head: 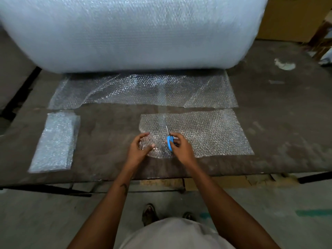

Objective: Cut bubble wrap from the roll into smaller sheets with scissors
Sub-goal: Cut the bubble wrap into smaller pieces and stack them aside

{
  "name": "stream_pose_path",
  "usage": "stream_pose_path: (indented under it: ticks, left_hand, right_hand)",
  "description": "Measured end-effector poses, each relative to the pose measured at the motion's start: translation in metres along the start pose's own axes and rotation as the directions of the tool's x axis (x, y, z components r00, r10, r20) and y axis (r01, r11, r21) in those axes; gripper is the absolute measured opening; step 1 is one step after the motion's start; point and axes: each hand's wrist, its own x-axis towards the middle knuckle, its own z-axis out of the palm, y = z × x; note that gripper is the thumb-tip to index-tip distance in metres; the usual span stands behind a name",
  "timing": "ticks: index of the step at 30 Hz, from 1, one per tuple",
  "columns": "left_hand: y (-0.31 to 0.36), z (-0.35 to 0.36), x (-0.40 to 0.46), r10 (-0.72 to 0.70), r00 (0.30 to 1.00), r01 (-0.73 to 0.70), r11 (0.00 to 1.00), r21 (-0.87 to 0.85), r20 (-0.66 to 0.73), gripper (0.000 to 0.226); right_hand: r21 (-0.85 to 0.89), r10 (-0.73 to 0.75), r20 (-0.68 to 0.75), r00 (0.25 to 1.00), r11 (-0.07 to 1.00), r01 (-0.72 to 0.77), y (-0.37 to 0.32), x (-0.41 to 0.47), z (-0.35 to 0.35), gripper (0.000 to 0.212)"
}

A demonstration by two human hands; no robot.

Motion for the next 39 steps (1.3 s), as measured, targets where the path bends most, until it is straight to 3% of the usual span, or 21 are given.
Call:
stream_pose_path:
  ticks: [2,4,6,9,11,15,20,25,31,34,39]
  left_hand:
    - [0.003,0.009,-0.007,0.041,0.995,-0.039,0.999,0.024,-0.09,0.075]
    - [0.005,0.019,-0.016,0.008,0.974,-0.023,0.998,-0.066,-0.227,0.077]
    - [-0.002,0.025,-0.019,-0.074,0.935,0.009,0.982,-0.187,-0.346,0.063]
    - [-0.01,0.017,-0.016,-0.135,0.915,0.05,0.973,-0.227,-0.381,0.034]
    - [-0.011,0.005,-0.013,-0.153,0.898,0.068,0.975,-0.213,-0.413,0.029]
    - [-0.011,-0.022,-0.009,-0.231,0.869,0.135,0.962,-0.239,-0.438,0.042]
    - [-0.001,-0.016,-0.033,-0.083,0.917,-0.042,0.953,-0.301,-0.389,0.078]
    - [0.01,0.035,-0.057,-0.108,0.843,0.164,0.985,0.061,-0.526,0.072]
    - [0.018,0.04,-0.045,-0.211,0.873,0.378,0.863,0.335,-0.44,0.057]
    - [0.001,0.026,-0.025,-0.163,0.9,0.329,0.862,0.385,-0.404,0.041]
    - [-0.01,0.016,-0.009,-0.186,0.893,0.325,0.896,0.302,-0.411,0.039]
  right_hand:
    - [0.026,0.02,0.005,1.0,0.999,-0.02,0.001,0.002,0.005,0.037]
    - [0.049,0.023,0.014,1.0,0.999,-0.024,-0.001,0.003,0.008,0.037]
    - [0.099,0.018,0.041,0.999,0.995,-0.022,-0.004,0.004,0.011,0.038]
    - [0.168,0.011,0.046,0.999,0.986,-0.019,-0.012,0.004,0.013,0.036]
    - [0.191,0.018,0.024,1.0,0.981,-0.023,-0.011,0.002,0.013,0.034]
    - [0.174,0.083,-0.026,0.996,0.982,-0.077,-0.001,-0.004,0.008,0.034]
    - [0.237,0.164,0.004,0.986,0.958,-0.161,0.003,-0.004,0.015,0.033]
    - [0.232,0.145,0.068,0.987,0.96,-0.157,-0.01,0.0,0.026,0.033]
    - [0.262,0.093,0.207,0.974,0.954,-0.147,-0.021,0.0,0.017,0.032]
    - [0.312,0.063,0.237,0.97,0.94,-0.138,-0.021,-0.003,0.007,0.035]
    - [0.403,0.092,0.136,0.986,0.904,-0.14,-0.02,-0.016,0.006,0.031]
